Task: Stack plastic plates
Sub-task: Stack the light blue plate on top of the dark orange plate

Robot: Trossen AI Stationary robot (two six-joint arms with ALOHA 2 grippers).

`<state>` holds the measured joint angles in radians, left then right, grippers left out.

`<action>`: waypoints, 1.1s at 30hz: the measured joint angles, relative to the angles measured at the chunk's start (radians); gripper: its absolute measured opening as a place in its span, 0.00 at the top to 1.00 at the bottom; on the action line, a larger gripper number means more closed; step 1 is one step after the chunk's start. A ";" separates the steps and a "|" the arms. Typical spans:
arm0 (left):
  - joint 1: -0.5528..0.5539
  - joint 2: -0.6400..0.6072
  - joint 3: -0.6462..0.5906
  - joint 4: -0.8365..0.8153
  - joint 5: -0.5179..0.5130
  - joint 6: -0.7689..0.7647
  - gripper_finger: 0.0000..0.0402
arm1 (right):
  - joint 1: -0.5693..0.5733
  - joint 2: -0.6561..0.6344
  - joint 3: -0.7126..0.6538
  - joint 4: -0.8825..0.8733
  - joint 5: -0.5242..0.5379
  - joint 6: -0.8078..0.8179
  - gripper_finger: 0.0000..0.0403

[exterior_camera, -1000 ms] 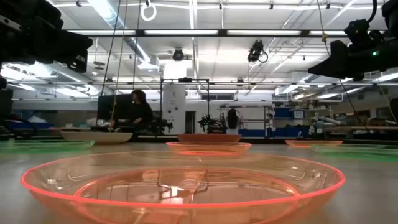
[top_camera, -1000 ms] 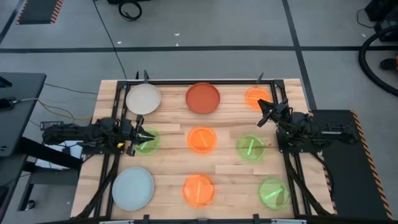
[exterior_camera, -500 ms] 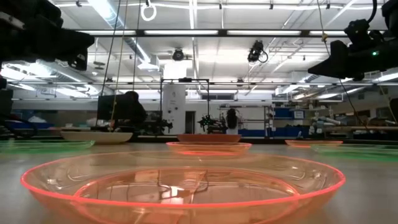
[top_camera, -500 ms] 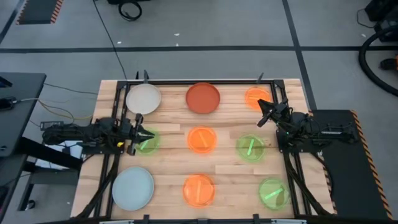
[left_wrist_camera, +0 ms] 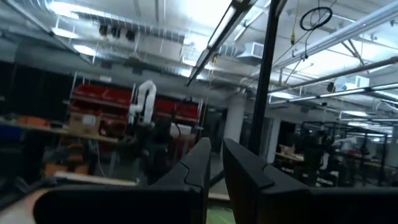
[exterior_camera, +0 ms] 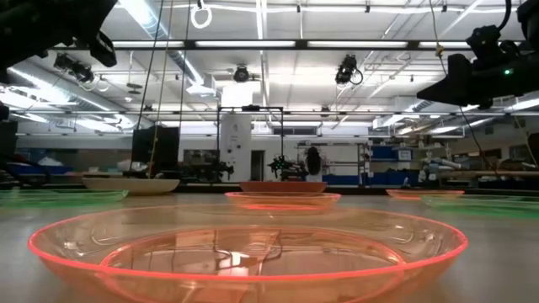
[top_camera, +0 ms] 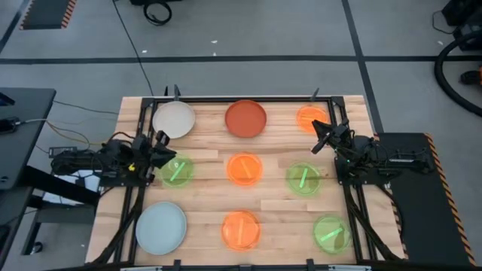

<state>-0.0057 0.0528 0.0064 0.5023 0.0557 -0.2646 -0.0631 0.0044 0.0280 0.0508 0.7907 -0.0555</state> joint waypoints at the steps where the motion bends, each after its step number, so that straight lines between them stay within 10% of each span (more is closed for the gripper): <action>1: -0.005 0.009 0.000 -0.002 0.012 -0.026 0.88 | 0.000 0.000 0.000 0.000 0.000 0.000 0.87; 8: -0.205 0.193 0.040 0.014 0.071 -0.117 0.97 | 0.000 0.000 0.000 0.000 -0.001 0.000 0.87; 19: -0.581 0.591 0.230 -0.001 -0.339 -0.192 0.99 | 0.000 0.000 0.000 0.000 -0.001 0.000 0.87; 33: -0.980 1.063 0.541 -0.252 -0.651 -0.700 1.00 | 0.000 0.000 0.000 0.001 -0.001 0.000 0.87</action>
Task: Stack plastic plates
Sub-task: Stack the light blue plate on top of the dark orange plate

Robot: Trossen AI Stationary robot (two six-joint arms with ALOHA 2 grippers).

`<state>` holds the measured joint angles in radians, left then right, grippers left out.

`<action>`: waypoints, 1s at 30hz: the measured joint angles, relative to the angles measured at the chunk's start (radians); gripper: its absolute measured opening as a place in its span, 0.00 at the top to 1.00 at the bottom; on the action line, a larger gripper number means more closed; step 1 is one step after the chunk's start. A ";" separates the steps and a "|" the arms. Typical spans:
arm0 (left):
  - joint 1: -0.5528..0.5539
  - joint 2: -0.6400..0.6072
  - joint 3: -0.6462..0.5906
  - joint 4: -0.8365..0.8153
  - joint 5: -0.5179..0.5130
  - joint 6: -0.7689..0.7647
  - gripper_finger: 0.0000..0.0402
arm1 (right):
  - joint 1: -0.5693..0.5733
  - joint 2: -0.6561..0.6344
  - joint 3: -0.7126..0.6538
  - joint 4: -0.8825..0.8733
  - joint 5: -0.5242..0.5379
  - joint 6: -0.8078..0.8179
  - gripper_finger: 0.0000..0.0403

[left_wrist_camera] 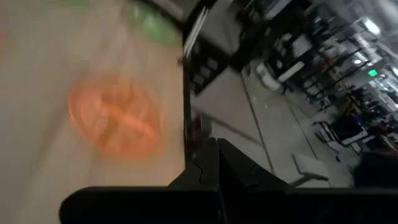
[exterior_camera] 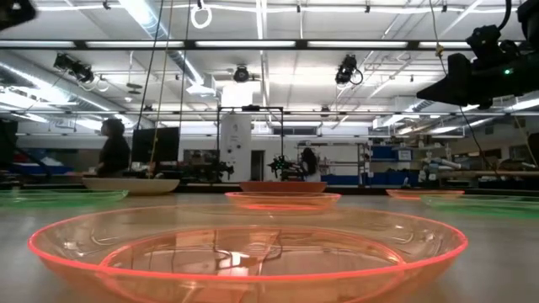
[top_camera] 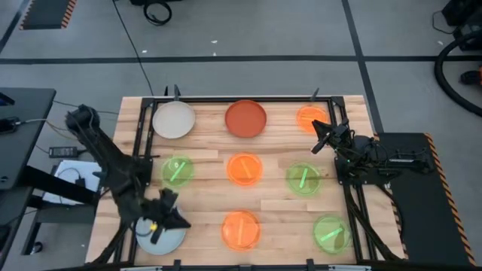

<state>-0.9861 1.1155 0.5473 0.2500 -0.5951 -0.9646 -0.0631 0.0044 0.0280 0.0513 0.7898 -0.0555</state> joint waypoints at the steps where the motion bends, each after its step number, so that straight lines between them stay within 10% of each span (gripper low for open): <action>1: -0.022 0.024 0.025 -0.034 -0.001 -0.053 1.00 | 0.000 0.000 0.000 0.000 0.000 0.000 0.87; 13: -0.170 0.264 0.382 -0.706 0.110 -0.635 1.00 | 0.000 0.000 0.000 0.002 0.000 0.000 0.87; 19: -0.145 0.475 0.633 -0.784 0.219 -0.521 1.00 | 0.000 0.000 0.000 0.008 0.000 0.000 0.87; 23: -0.123 0.622 0.814 -1.132 0.315 -0.552 1.00 | 0.000 0.000 0.000 0.008 0.000 0.000 0.87; 30: -0.104 0.742 0.872 -1.278 0.444 -0.596 0.90 | 0.000 0.000 0.000 0.008 0.000 0.000 0.87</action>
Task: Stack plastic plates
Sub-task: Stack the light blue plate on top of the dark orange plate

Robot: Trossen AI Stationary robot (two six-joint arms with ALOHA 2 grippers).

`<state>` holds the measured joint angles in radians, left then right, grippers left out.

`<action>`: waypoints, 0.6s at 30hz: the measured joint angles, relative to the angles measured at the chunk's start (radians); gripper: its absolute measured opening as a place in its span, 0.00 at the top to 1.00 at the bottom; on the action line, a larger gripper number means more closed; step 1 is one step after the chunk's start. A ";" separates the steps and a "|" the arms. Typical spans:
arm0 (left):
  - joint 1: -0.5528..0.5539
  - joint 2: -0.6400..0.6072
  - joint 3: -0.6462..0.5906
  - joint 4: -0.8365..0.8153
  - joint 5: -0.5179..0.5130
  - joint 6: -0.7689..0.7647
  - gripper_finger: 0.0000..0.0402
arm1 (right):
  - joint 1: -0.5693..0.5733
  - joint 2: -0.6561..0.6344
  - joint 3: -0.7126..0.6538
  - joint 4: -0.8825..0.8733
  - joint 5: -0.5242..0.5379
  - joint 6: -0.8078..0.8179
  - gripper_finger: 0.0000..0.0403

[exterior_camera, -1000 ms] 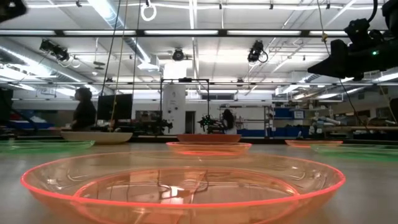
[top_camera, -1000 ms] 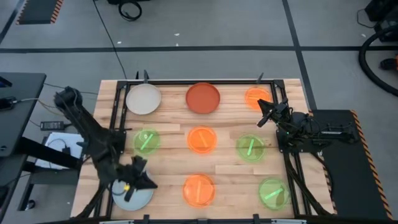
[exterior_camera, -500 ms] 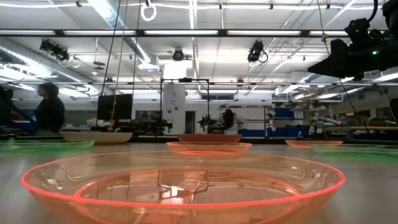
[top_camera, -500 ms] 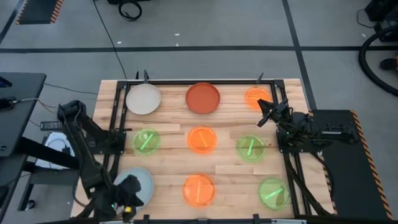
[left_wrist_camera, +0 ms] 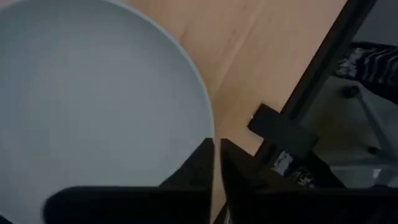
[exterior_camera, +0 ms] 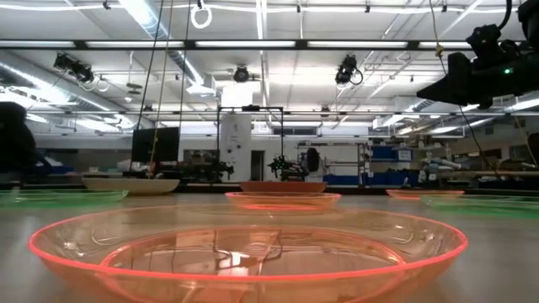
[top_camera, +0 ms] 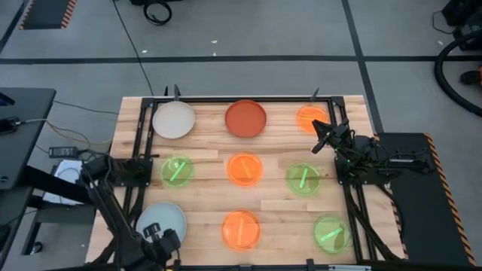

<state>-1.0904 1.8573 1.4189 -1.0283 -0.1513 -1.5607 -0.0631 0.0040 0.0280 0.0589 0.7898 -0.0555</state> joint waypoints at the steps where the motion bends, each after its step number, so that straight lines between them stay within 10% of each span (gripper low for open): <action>1: 0.000 0.004 0.000 -0.002 0.000 0.000 0.87 | 0.000 0.000 0.000 0.000 0.000 0.000 0.87; 10: 0.002 0.026 0.000 -0.004 -0.004 0.031 0.53 | 0.000 0.000 0.000 0.000 0.000 0.000 0.87; 18: 0.054 0.128 -0.002 0.030 0.050 0.089 0.50 | 0.000 0.000 0.000 0.000 0.000 0.000 0.87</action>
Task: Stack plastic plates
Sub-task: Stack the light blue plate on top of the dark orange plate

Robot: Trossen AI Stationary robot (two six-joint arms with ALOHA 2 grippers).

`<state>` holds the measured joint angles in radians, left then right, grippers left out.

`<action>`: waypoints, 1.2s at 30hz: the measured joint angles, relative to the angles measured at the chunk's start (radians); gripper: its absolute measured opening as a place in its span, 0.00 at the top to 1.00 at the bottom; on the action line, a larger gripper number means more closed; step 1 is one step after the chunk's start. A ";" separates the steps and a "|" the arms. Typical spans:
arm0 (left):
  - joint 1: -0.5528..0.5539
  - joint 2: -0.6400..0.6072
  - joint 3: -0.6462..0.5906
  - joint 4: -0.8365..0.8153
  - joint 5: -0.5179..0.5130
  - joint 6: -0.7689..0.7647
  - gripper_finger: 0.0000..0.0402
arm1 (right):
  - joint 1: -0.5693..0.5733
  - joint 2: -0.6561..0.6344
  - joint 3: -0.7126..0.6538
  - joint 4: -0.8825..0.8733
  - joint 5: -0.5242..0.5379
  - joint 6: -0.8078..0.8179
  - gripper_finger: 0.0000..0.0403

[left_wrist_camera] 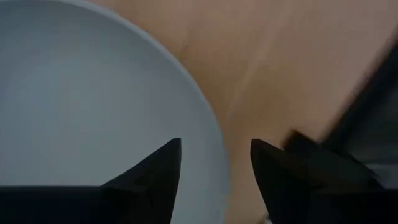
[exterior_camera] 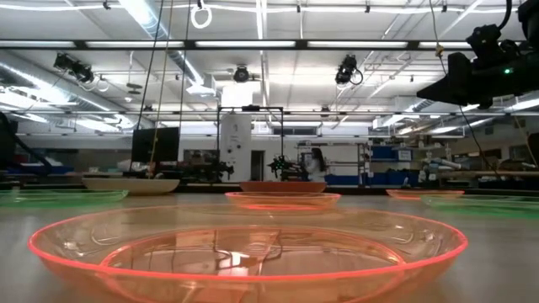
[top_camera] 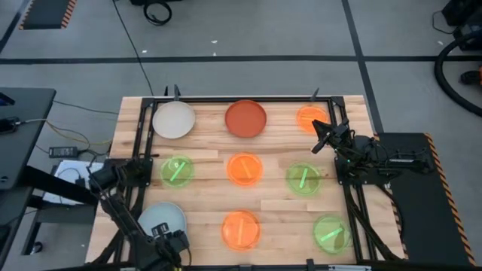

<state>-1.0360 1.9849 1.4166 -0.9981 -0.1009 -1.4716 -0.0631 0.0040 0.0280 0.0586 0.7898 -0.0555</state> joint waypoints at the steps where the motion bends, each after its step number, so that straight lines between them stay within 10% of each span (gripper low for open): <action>1: 0.007 0.012 0.000 -0.003 0.004 0.013 0.50 | 0.000 0.000 0.000 0.000 0.000 0.000 0.87; 8: 0.042 0.057 -0.001 -0.003 0.066 0.039 0.57 | 0.000 0.000 0.000 0.000 0.000 0.000 0.87; 17: 0.069 0.057 -0.001 -0.109 0.068 -0.031 0.95 | 0.000 0.000 0.000 0.000 0.000 0.000 0.87; 36: 0.032 0.018 0.171 -0.258 0.027 0.170 0.96 | 0.000 0.000 0.000 0.000 0.000 0.000 0.87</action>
<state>-1.0042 2.0026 1.5874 -1.2560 -0.0741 -1.3020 -0.0629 0.0042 0.0280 0.0586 0.7901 -0.0555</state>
